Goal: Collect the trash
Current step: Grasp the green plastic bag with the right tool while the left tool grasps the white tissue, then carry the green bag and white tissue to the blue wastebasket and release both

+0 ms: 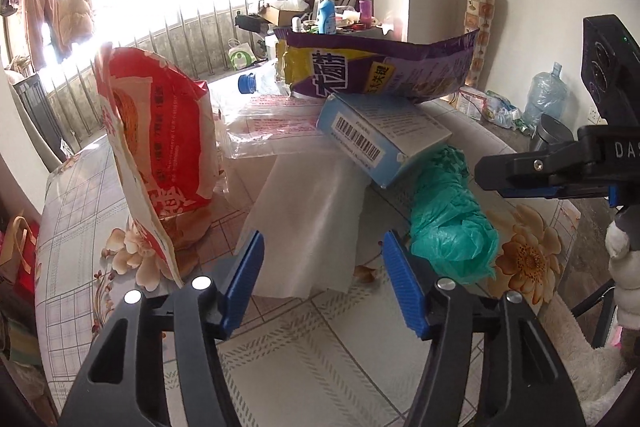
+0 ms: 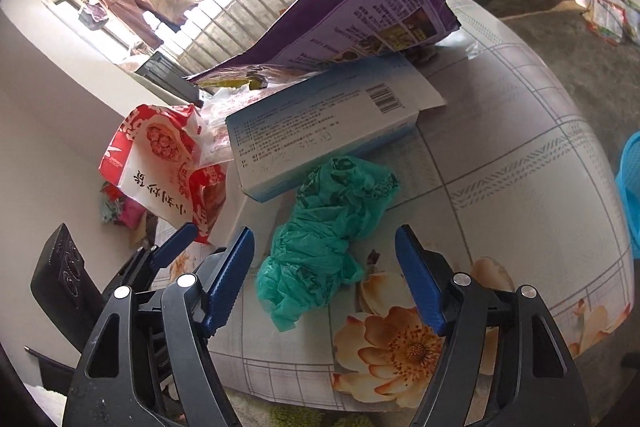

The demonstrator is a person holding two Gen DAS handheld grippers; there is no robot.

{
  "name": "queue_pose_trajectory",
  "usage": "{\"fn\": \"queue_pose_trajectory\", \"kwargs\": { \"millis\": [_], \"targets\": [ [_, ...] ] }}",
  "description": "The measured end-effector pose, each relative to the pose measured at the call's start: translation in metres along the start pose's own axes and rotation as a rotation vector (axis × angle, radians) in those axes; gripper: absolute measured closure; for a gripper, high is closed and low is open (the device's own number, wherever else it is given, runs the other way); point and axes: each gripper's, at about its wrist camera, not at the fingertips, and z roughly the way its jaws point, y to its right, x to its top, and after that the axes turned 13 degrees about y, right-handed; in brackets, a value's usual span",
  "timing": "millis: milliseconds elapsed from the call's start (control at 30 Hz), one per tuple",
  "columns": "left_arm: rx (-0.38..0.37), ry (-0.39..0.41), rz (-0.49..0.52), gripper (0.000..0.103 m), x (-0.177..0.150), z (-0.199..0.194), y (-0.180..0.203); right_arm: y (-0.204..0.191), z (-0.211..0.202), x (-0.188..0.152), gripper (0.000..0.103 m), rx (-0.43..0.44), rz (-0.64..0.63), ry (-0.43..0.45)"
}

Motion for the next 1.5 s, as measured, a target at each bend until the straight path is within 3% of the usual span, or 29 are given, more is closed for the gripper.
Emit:
{"fn": "queue_pose_trajectory", "kwargs": {
  "millis": [167,300,400,467,567,1033,1233,1500],
  "targets": [
    [0.005,-0.073,0.000,0.057,-0.007,0.026,-0.005,0.006,0.019,-0.004,0.036,0.018,0.056,-0.076],
    [0.007,-0.122,-0.016,0.065,-0.013,0.040,-0.009,0.010,0.028,-0.007,0.043,0.024,0.080,-0.108],
    [0.001,-0.133,-0.041,0.076,-0.014,0.044,-0.011,0.012,0.028,-0.007,0.050,0.037,0.099,-0.122],
    [0.003,-0.134,-0.040,0.090,-0.014,0.044,-0.011,0.013,0.027,-0.008,0.054,0.059,0.126,-0.136],
    [-0.026,-0.136,-0.073,0.099,-0.014,0.037,-0.013,0.014,0.023,-0.010,0.061,0.074,0.150,-0.139],
    [-0.103,-0.094,-0.200,0.101,-0.009,-0.051,-0.016,0.046,-0.037,-0.034,0.063,0.117,0.238,-0.127],
    [-0.173,-0.020,-0.185,0.101,0.013,-0.092,-0.005,0.055,-0.077,-0.030,0.063,0.119,0.230,-0.041],
    [-0.398,0.022,-0.112,0.101,0.069,-0.082,0.055,0.095,-0.159,-0.005,0.063,0.056,0.261,0.229]
  ]
}}
